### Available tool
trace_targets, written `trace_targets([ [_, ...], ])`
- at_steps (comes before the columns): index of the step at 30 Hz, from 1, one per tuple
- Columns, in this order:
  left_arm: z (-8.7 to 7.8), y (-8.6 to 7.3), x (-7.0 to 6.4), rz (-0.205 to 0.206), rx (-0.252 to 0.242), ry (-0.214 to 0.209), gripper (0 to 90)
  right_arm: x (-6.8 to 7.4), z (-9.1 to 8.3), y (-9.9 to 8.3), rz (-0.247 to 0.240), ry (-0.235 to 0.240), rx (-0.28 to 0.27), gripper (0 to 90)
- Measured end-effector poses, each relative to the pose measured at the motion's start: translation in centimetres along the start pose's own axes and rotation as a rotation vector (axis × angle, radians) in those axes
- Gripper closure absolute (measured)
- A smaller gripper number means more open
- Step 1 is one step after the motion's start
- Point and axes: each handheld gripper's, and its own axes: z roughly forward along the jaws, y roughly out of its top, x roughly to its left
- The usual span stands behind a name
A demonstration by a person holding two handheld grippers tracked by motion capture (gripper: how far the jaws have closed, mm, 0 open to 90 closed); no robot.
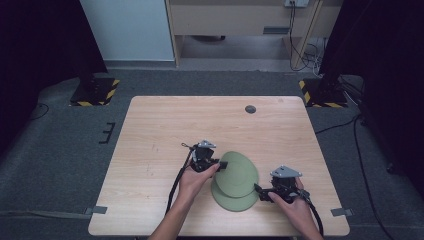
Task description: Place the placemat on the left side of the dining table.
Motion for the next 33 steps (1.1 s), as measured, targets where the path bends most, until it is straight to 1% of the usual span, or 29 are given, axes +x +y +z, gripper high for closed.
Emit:
trace_targets([
  [1,0.0,0.0,0.0,0.005,-0.001,0.003,72.5,0.0,0.0,0.0,-0.002,-0.001,0.0,4.0],
  [2,0.0,0.0,-0.2,0.01,-0.007,0.006,69.1,0.0,0.0,0.0,-0.002,-0.001,-0.001,4.0],
  [4,0.1,0.0,-0.2,0.015,-0.008,0.005,68.1,0.0,0.0,0.0,0.0,-0.001,0.0,3.9],
  [6,0.1,0.0,-0.3,0.033,-0.007,0.018,67.3,0.0,0.0,0.0,-0.001,-0.001,0.001,3.8],
  [8,0.0,0.0,-0.3,0.038,-0.011,0.024,68.4,0.0,0.0,0.0,-0.001,-0.001,0.0,3.7],
  [9,-0.1,0.0,-0.3,0.045,-0.014,0.028,72.0,0.0,0.0,0.0,0.0,-0.002,-0.001,3.8],
  [12,-0.3,0.1,-0.3,0.048,-0.016,0.028,74.7,0.0,0.0,0.0,-0.002,-0.002,-0.001,3.8],
  [16,-0.4,0.2,-0.3,0.041,-0.02,0.021,78.2,0.0,0.0,0.0,-0.005,-0.001,-0.001,3.8],
  [19,-0.5,0.4,-0.3,0.039,-0.023,0.017,78.5,0.0,0.0,0.0,-0.003,-0.002,-0.002,3.8],
  [21,-0.5,0.5,-0.3,0.043,-0.025,0.019,75.2,0.0,0.0,0.0,-0.003,-0.002,-0.002,3.8],
  [22,-0.6,0.5,-0.3,0.048,-0.026,0.029,75.2,0.0,0.0,0.0,-0.006,-0.001,-0.001,3.8],
  [24,-0.7,0.5,-0.3,0.06,-0.02,0.032,74.7,0.0,0.0,0.0,-0.006,-0.001,-0.001,3.8],
  [29,-1.0,0.5,0.2,0.044,-0.025,0.021,76.2,0.0,0.0,0.0,-0.005,-0.002,-0.001,3.8],
  [33,-1.2,0.5,0.5,0.028,-0.027,0.004,78.9,0.0,0.0,0.0,-0.005,-0.001,-0.002,3.7],
])
